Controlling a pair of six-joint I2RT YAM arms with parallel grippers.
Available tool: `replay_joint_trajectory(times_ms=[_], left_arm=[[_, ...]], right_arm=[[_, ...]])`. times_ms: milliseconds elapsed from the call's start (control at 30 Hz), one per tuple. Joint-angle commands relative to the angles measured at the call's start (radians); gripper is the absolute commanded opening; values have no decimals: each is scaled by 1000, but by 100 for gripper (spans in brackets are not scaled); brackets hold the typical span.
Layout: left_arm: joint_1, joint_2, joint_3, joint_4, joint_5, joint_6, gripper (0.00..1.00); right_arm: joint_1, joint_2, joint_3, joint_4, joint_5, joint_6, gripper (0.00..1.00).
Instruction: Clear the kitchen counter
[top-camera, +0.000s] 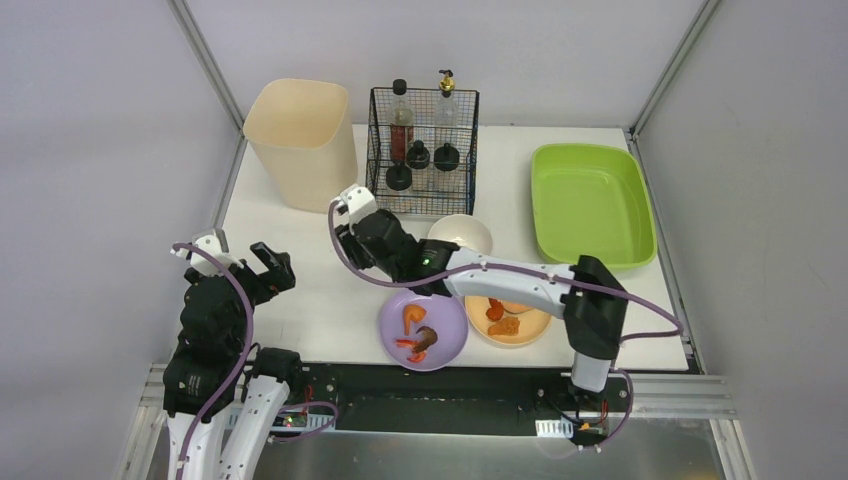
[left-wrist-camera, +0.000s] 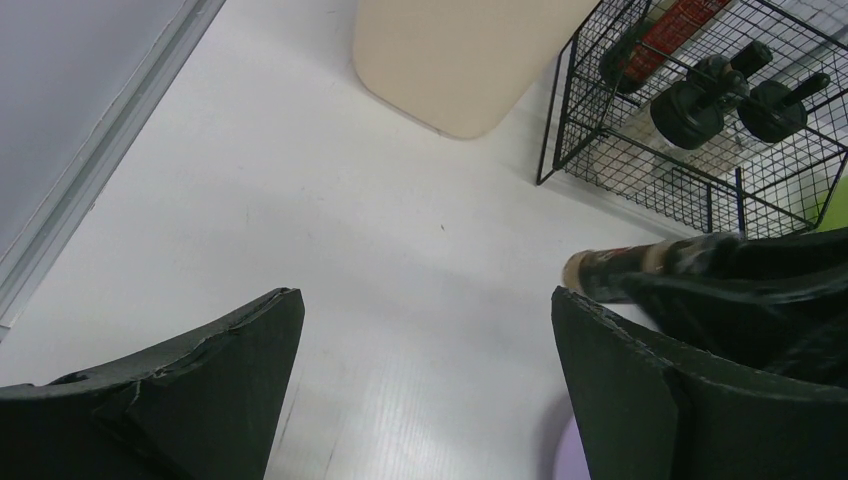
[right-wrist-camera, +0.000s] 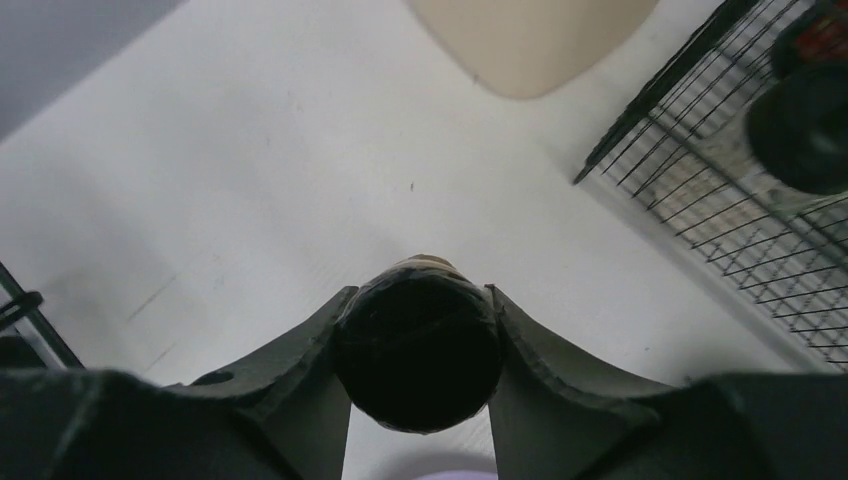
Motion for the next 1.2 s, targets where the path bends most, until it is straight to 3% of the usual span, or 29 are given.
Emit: replay_joint_trajectory(times_ms=[0, 367, 700, 1167], left_arm=[[12, 14, -1, 30, 18, 8, 99], [12, 16, -1, 30, 24, 7, 99], [12, 15, -2, 30, 22, 9, 99], [11, 23, 1, 30, 29, 9, 99]], right_arm=[[-18, -140, -25, 75, 95, -63, 35], [-220, -261, -68, 49, 117, -56, 34], [-418, -169, 1, 20, 74, 13, 33], [-488, 7, 95, 5, 36, 61, 33]])
